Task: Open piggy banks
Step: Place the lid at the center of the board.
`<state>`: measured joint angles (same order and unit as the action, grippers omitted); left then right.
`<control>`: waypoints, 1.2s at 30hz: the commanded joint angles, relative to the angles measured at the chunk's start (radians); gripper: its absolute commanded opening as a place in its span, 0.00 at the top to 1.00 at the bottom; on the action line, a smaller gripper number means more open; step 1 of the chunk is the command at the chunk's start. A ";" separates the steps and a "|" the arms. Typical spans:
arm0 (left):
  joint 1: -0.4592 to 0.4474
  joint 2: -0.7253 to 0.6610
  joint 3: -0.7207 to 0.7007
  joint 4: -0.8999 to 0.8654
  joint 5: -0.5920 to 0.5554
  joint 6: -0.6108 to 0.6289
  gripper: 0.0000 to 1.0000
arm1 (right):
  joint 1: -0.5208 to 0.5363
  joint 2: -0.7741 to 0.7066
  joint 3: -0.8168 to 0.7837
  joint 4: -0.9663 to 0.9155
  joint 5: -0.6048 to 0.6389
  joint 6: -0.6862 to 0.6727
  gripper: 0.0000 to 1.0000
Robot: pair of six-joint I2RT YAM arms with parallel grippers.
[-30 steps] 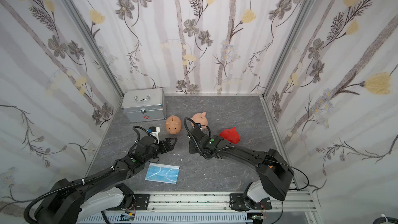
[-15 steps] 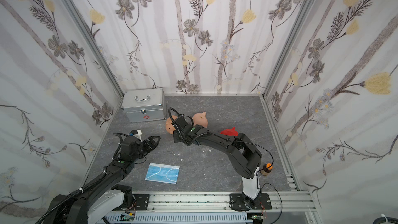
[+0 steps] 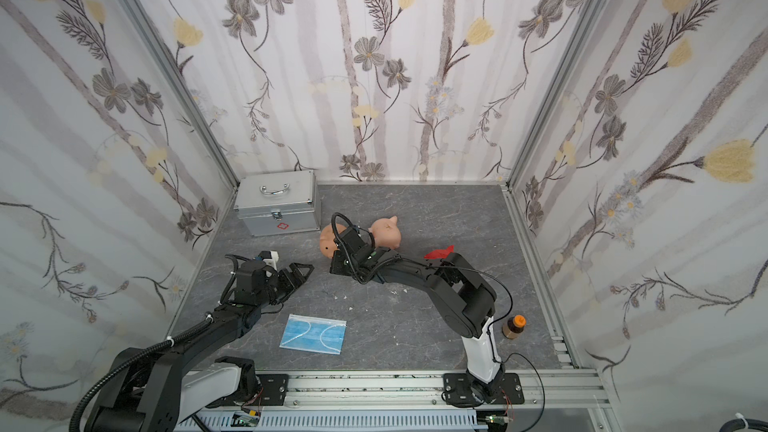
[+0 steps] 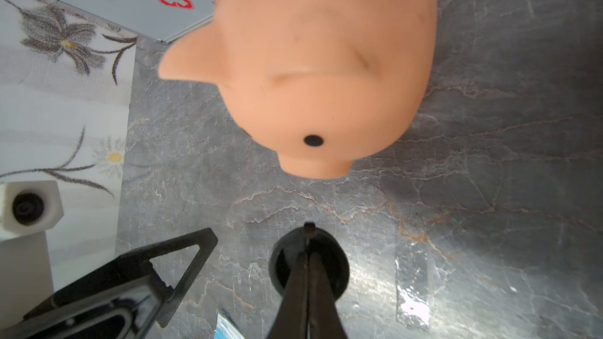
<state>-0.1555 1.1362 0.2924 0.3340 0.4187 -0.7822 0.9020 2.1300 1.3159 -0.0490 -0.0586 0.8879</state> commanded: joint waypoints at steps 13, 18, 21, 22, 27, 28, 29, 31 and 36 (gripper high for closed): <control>-0.016 0.055 0.029 0.054 0.034 0.024 0.06 | -0.045 0.088 0.027 0.127 -0.101 0.082 1.00; -0.022 0.063 0.036 0.046 0.034 0.031 0.06 | -0.051 0.110 0.046 0.123 -0.109 0.082 1.00; -0.023 0.062 0.038 0.039 0.031 0.031 0.06 | -0.053 0.121 0.053 0.123 -0.110 0.082 1.00; -0.025 0.062 0.039 0.037 0.031 0.034 0.06 | -0.054 0.125 0.058 0.121 -0.114 0.082 1.00; -0.029 0.059 0.043 0.027 0.028 0.035 0.06 | -0.056 0.140 0.068 0.121 -0.115 0.084 0.98; -0.030 0.056 0.043 0.026 0.026 0.036 0.06 | -0.057 0.141 0.069 0.120 -0.116 0.085 0.98; -0.030 0.054 0.043 0.023 0.025 0.037 0.06 | -0.058 0.144 0.073 0.120 -0.116 0.085 0.97; -0.032 0.051 0.042 0.017 0.022 0.039 0.05 | -0.058 0.153 0.082 0.115 -0.120 0.083 0.96; -0.035 0.042 0.040 0.005 0.015 0.040 0.05 | -0.059 0.168 0.088 0.113 -0.130 0.083 0.94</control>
<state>-0.1894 1.1854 0.3271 0.3397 0.4450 -0.7547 0.8433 2.2913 1.3949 0.0273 -0.1814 0.9642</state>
